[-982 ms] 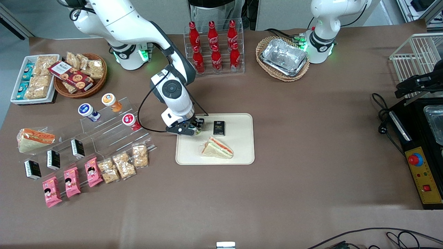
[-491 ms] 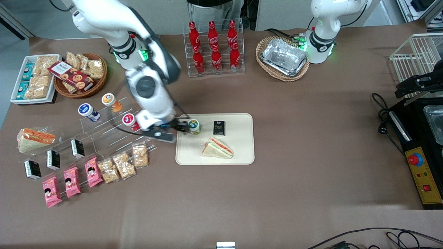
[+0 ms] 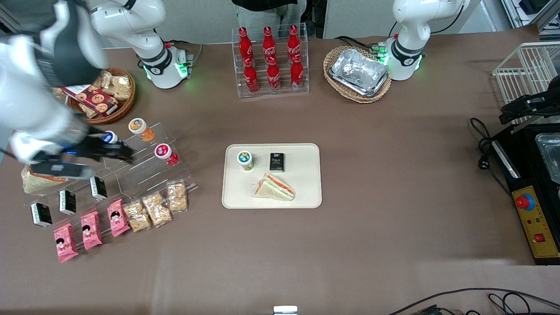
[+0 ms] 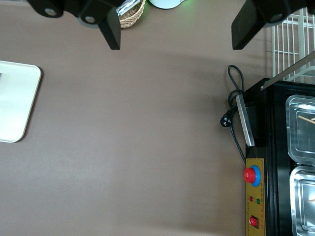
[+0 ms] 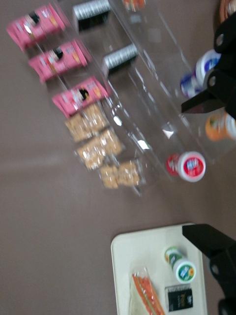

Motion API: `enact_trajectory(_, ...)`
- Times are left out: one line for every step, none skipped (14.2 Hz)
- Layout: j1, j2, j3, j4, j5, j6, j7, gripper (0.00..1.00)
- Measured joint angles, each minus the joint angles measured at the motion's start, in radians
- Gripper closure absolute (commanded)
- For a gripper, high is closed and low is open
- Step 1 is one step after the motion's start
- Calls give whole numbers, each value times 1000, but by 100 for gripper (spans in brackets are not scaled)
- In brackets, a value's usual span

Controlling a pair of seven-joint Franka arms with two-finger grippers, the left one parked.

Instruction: Place green gum on tray

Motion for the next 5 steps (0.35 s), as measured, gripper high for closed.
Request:
enact_trajectory(-50, 1, -1, 32, 0, -22, -69, 0)
enact_trajectory(-91, 3, -4, 50, 0, -31, -131, 0)
enact_trajectory(-114, 7, -17, 59, 0, -32, -171, 0)
enact_trajectory(-124, 15, -38, 65, 0, -32, -196, 0)
enact_trajectory(-126, 24, -54, 71, 0, -32, -216, 0)
